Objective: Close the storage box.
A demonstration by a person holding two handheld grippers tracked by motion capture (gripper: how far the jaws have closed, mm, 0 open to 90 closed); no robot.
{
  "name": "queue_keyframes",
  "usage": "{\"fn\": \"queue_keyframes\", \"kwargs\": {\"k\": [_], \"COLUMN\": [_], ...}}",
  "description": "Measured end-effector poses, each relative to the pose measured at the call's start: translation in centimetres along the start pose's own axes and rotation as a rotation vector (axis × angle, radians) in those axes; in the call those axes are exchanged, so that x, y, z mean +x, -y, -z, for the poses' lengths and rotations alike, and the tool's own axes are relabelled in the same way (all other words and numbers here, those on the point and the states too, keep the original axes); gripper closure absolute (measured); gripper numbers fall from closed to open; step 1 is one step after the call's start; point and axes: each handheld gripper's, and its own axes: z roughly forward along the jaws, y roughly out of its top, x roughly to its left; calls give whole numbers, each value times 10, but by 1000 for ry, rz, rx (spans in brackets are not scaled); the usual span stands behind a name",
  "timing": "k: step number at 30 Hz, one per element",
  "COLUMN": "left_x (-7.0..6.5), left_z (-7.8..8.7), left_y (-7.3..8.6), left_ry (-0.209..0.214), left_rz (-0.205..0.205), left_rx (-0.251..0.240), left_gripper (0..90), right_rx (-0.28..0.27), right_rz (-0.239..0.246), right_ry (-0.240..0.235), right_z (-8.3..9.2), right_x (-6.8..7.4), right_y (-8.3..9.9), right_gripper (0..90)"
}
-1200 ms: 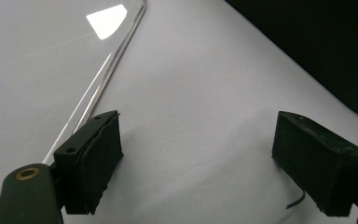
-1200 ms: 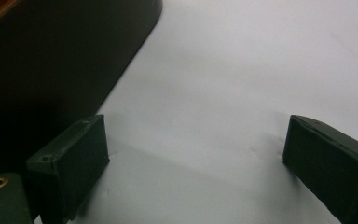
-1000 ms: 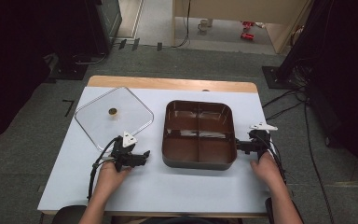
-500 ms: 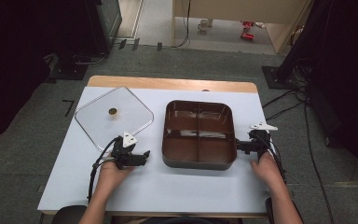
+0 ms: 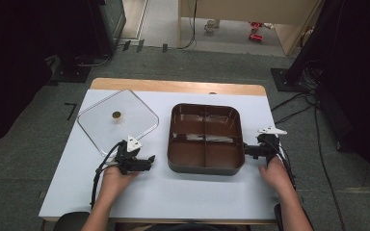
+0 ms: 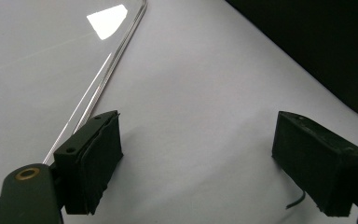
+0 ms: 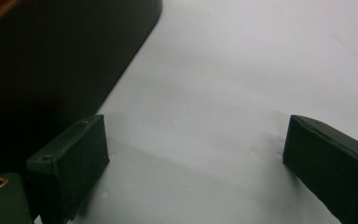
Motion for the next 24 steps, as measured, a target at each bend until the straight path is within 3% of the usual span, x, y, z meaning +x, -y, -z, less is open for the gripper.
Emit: {"fn": "queue_keyframes", "kwargs": {"k": [10, 13, 19, 24], "left_x": [-1, -2, 1, 6], "left_z": [0, 1, 6, 9], "left_y": [0, -2, -6, -9], "left_ry": [-5, -13, 49, 76], "left_rz": [8, 12, -34, -48], "left_rx": [0, 21, 73, 102], "left_gripper": [155, 162, 225, 270], "right_rx": [0, 0, 0, 0], "right_rz": [0, 0, 0, 0], "right_ry": [0, 0, 0, 0], "right_z": [0, 0, 0, 0], "right_x": [0, 0, 0, 0], "right_y": [0, 0, 0, 0], "right_gripper": [60, 60, 60, 60]}}
